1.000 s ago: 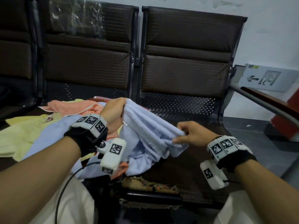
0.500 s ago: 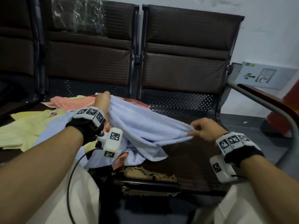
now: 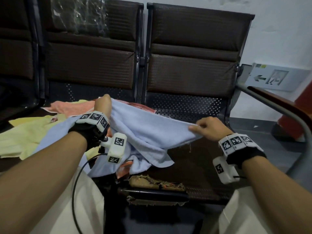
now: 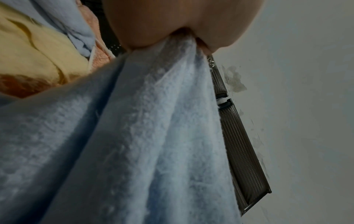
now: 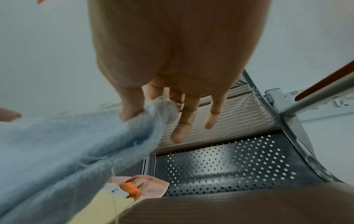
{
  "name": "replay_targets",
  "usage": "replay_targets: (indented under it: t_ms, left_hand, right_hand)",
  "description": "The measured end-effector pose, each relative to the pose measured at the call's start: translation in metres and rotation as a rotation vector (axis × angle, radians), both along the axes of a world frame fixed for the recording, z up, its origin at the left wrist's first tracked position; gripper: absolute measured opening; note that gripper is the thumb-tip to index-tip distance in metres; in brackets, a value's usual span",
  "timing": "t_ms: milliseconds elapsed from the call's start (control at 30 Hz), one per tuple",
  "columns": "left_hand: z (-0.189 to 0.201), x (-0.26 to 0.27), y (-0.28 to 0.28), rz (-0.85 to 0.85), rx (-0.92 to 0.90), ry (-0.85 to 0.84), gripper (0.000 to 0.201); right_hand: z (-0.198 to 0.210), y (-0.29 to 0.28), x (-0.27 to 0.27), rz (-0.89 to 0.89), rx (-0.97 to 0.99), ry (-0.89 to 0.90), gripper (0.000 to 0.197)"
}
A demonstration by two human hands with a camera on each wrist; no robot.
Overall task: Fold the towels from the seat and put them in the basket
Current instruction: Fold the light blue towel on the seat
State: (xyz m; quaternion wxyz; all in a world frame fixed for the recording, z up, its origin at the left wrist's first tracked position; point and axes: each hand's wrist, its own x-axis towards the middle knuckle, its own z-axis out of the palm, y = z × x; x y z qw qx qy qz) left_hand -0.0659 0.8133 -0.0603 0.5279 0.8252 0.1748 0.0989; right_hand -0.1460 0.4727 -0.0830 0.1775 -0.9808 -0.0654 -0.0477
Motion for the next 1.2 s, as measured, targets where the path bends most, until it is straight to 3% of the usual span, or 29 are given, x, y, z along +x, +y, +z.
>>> replay_targets:
  t_ms: [67, 167, 233, 333, 467, 600, 767, 1000, 1200]
  left_hand:
    - [0.001, -0.001, 0.000, -0.024, 0.085, -0.015, 0.020]
    - [-0.002, -0.002, -0.002, -0.089, 0.160, -0.002, 0.023]
    - [-0.004, 0.002, -0.004, -0.103, 0.064, 0.026, 0.037]
    - [-0.006, 0.004, -0.007, -0.174, 0.086, 0.033, 0.048]
    - [-0.008, -0.009, -0.008, -0.256, 0.130, -0.067, 0.031]
    - [-0.004, -0.027, -0.011, -0.302, -0.019, -0.227, 0.012]
    - [0.033, -0.045, -0.020, -0.367, -0.078, -0.383, 0.008]
    - [0.110, -0.066, -0.024, -0.379, -0.203, -0.519, 0.010]
    - [0.154, -0.081, -0.005, -0.220, -0.087, -0.647, 0.012]
  right_hand:
    - [0.003, -0.003, 0.001, -0.050, 0.105, -0.060, 0.020]
    - [0.004, -0.003, 0.000, -0.093, 0.006, 0.035, 0.030]
    - [0.004, 0.001, 0.000, -0.143, -0.036, 0.111, 0.013]
    - [0.003, -0.003, 0.003, -0.193, -0.044, 0.134, 0.017]
    - [0.007, -0.011, -0.002, -0.260, 0.071, 0.071, 0.023]
    - [0.016, -0.015, -0.012, -0.331, 0.378, -0.099, 0.028]
    - [0.053, 0.002, -0.018, -0.368, 0.701, -0.358, 0.007]
    - [0.142, 0.015, -0.038, -0.431, 0.793, -0.599, 0.018]
    - [0.187, 0.006, -0.066, -0.497, 0.725, -0.743, 0.022]
